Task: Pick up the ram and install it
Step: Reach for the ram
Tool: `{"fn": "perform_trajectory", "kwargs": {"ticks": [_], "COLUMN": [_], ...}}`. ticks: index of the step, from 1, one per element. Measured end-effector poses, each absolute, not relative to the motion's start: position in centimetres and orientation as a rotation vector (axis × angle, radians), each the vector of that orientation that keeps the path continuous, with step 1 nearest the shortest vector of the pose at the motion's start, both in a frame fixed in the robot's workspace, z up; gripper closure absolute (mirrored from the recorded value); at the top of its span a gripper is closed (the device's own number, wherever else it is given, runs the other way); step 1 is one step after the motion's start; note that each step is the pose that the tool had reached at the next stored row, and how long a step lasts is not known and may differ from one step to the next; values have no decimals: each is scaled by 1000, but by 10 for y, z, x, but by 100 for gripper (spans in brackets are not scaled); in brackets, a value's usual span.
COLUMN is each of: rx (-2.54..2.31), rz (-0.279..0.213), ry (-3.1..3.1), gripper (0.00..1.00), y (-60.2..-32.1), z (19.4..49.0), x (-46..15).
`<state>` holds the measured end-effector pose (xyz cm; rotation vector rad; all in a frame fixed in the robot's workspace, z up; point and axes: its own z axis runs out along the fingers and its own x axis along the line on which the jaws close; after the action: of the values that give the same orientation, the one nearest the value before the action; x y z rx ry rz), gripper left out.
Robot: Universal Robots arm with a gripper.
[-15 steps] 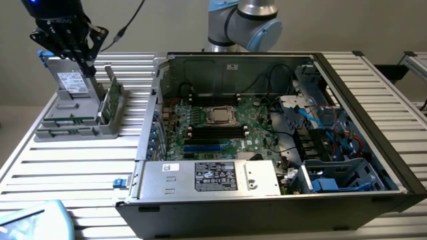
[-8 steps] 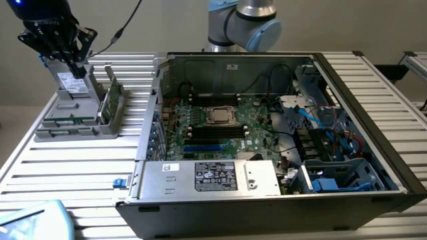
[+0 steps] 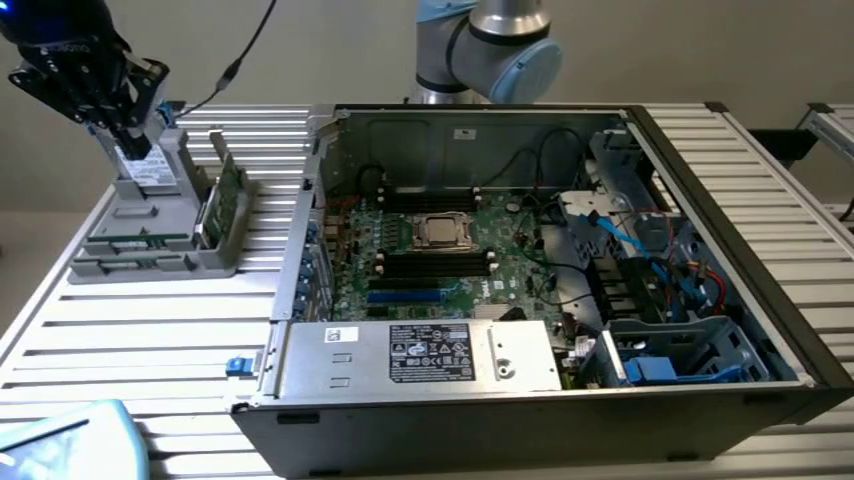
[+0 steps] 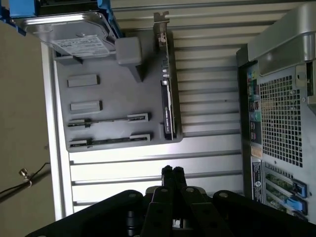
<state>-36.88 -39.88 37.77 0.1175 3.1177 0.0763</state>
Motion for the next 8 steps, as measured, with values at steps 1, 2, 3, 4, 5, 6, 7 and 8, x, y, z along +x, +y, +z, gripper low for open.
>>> {"fn": "perform_trajectory", "kwargs": {"ticks": [1, 2, 3, 4, 5, 6, 7, 8], "rx": [118, 118, 118, 119, 119, 119, 120, 120], "rz": [76, 76, 76, 77, 76, 76, 77, 76], "ry": [3118, 3118, 3118, 3118, 3118, 3118, 3118, 3118], "gripper": [89, 89, 89, 89, 89, 89, 89, 89], "y": [-399, -399, -399, -399, -399, -399, -399, -399], "z": [377, 377, 376, 376, 375, 375, 374, 374], "x": [-372, -375, -379, -382, -385, -388, -391, -394]}}
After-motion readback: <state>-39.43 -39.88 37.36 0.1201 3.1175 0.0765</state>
